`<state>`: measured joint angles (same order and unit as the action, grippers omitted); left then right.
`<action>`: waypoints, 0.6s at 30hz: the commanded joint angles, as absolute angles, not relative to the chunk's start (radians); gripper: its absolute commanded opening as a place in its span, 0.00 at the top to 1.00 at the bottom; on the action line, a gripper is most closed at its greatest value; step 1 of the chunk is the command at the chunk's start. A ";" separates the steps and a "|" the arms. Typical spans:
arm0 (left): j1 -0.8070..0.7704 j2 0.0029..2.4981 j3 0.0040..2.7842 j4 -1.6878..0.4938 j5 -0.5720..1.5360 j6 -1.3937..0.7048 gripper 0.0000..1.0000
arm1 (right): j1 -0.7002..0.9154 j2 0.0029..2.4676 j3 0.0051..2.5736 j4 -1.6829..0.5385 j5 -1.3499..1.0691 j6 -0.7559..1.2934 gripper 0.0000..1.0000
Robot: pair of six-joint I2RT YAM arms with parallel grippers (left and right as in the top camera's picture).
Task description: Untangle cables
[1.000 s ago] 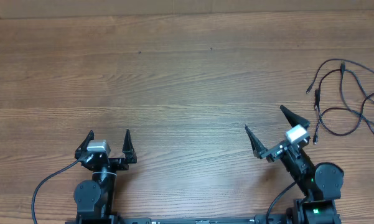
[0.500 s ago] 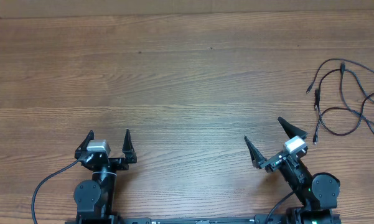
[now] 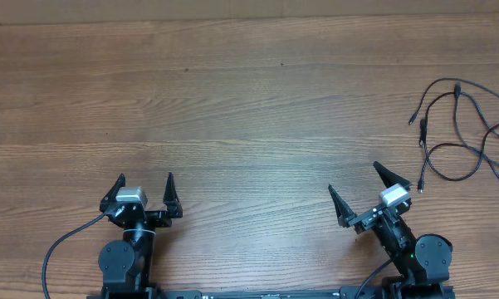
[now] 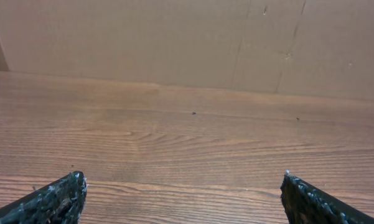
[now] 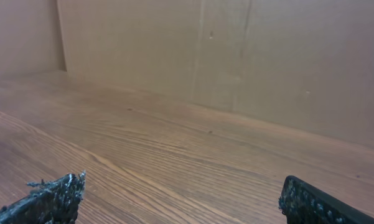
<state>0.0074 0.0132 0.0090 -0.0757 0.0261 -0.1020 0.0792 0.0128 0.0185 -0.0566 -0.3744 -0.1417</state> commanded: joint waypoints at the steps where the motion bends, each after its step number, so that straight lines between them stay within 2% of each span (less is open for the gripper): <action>1: 0.012 0.004 0.005 -0.078 0.026 -0.105 0.00 | 0.076 0.003 0.008 -0.059 -0.325 -0.138 0.00; 18: 0.012 0.004 0.005 -0.078 0.026 -0.105 0.00 | 0.049 0.003 0.008 -0.062 -0.292 -0.175 0.00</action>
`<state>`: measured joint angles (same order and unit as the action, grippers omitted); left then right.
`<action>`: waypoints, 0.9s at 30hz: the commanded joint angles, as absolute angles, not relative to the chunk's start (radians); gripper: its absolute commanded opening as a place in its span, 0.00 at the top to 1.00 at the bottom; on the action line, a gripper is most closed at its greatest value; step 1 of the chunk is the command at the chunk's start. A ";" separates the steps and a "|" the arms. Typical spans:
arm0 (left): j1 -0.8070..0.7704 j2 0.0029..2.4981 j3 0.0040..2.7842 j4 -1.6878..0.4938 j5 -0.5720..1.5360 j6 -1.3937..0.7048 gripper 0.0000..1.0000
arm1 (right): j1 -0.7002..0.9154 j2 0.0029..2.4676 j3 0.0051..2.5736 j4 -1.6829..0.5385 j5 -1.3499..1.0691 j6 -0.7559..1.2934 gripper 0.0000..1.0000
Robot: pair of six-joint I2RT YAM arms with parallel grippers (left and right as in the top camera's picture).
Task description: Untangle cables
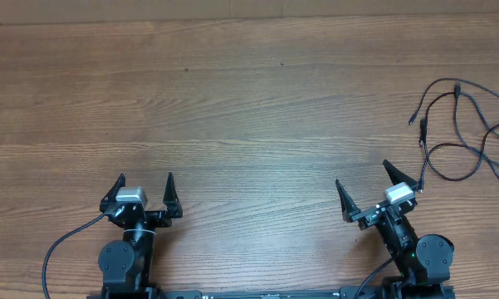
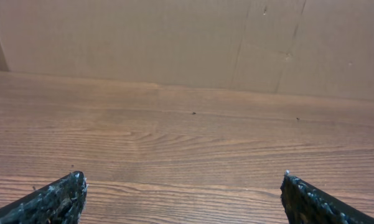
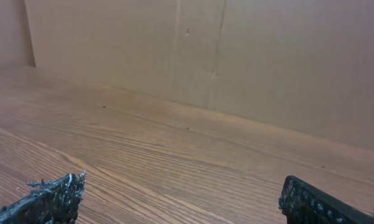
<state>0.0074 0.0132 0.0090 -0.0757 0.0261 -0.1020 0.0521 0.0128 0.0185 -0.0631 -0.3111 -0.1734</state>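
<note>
A tangle of thin black cables (image 1: 463, 133) lies at the right edge of the wooden table (image 1: 249, 100), its plug ends pointing left. My right gripper (image 1: 365, 184) stands open at the front right, just left of and below the tangle, with nothing between its fingers. In the right wrist view a sliver of cable shows at the lower right corner; that gripper (image 3: 180, 196) looks over bare wood. My left gripper (image 1: 145, 181) is open at the front left, far from the cables, and the left wrist view shows its fingertips (image 2: 62, 193) over wood only.
A cardboard wall (image 2: 187, 43) runs along the table's far edge. The cables run off the right side of the overhead view.
My right gripper has turned and shifted slightly to the right, toward the cables. Its wrist view now looks further right along the back wall. The left arm has not moved.
</note>
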 commanded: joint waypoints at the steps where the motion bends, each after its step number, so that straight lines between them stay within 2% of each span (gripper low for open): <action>1: 0.012 0.004 0.005 -0.078 0.026 -0.105 0.01 | 0.049 0.003 0.008 -0.062 -0.292 -0.176 0.00; 7: 0.012 0.004 0.005 -0.078 0.027 -0.105 0.00 | 0.049 0.003 0.008 -0.062 -0.279 -0.165 0.00; 10: 0.012 0.004 0.005 -0.078 0.026 -0.105 0.00 | 0.049 0.003 0.008 -0.063 -0.214 -0.093 0.00; 27: 0.012 0.004 0.005 -0.078 0.027 -0.105 0.00 | 0.049 0.005 0.008 -0.064 -0.214 -0.093 0.00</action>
